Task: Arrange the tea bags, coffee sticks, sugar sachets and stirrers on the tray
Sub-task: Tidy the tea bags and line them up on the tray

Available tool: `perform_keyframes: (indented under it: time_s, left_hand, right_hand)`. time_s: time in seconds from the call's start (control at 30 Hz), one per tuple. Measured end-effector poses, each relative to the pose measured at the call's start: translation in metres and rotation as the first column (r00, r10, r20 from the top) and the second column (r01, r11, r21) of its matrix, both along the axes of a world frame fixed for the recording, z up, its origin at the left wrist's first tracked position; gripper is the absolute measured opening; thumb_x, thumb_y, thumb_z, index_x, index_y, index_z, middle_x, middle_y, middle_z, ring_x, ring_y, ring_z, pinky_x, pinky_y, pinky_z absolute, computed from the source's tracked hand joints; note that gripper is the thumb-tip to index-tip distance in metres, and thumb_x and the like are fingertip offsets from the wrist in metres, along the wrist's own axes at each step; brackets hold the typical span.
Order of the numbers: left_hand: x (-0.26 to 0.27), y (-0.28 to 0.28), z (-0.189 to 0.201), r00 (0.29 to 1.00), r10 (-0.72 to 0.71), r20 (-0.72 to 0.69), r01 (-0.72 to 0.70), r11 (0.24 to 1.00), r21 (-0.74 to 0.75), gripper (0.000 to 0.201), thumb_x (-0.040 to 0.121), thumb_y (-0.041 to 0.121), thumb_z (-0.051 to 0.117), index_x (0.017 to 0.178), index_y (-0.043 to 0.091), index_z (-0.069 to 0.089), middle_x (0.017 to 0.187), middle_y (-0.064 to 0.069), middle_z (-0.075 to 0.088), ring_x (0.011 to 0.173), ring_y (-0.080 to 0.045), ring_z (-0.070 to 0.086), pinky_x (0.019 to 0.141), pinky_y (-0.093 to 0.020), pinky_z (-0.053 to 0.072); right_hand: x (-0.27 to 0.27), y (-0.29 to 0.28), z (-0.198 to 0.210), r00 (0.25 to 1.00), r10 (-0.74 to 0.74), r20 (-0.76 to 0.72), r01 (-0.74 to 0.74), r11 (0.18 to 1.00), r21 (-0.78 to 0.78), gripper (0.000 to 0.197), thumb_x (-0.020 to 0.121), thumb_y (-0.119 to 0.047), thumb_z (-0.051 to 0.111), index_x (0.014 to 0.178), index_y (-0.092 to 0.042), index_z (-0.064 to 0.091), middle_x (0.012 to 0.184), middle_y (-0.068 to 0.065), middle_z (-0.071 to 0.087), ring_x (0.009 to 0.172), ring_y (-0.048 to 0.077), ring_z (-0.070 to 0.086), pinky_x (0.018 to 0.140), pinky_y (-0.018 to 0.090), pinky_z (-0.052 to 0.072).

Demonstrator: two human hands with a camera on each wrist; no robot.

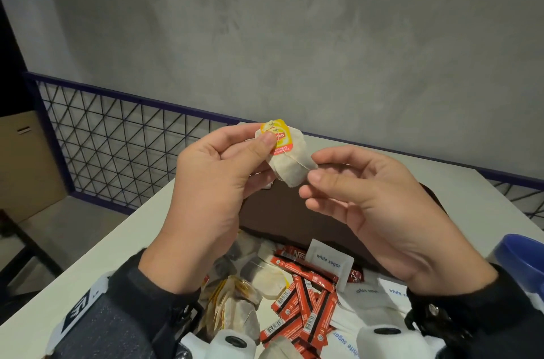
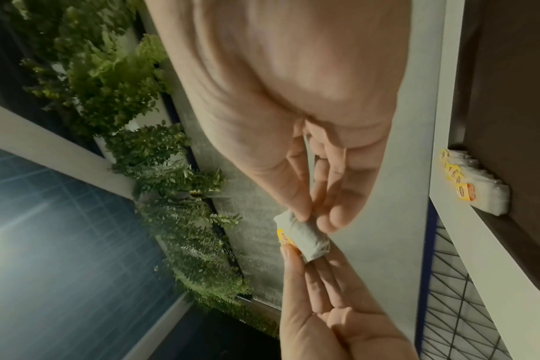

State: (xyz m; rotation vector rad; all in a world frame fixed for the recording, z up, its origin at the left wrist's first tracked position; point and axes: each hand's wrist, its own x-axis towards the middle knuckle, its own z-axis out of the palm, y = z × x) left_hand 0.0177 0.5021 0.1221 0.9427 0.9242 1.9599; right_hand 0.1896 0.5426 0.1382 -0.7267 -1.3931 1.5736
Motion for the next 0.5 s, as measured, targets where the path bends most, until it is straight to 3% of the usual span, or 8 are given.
perform_keyframes:
  time_s: [0.23, 0.5]
  left_hand:
    - [0.0014, -0.0022, 0.0002, 0.997, -0.066, -0.031, 0.065, 0.997, -0.031, 0.017, 0.082, 0.01, 0.075, 0.099, 0.012, 0.073, 0.089, -0.009, 0.081, 0.078, -0.017, 0.078, 0.058, -0.023, 0.058]
    - [-0.0005, 0.0019, 0.0001, 0.997, -0.045, 0.069, 0.048, 0.998, -0.034, 0.022, 0.081, 0.008, 0.075, 0.102, 0.011, 0.07, 0.083, -0.009, 0.079, 0.069, -0.013, 0.075, 0.051, -0.019, 0.056]
  right_hand:
    - [-0.0003, 0.0044, -0.0043, 0.976, -0.21, -0.05, 0.216, 0.966, 0.146, 0.012, 0.085, -0.001, 0.073, 0.095, -0.008, 0.075, 0.081, 0.011, 0.075, 0.075, 0.021, 0.073, 0.068, 0.03, 0.057]
    - [-0.0055, 0.0004, -0.0077, 0.96, -0.278, 0.041, 0.247, 0.904, 0.348, 0.018, 0.085, -0.003, 0.076, 0.098, -0.016, 0.078, 0.093, 0.004, 0.078, 0.09, 0.022, 0.075, 0.075, 0.03, 0.06]
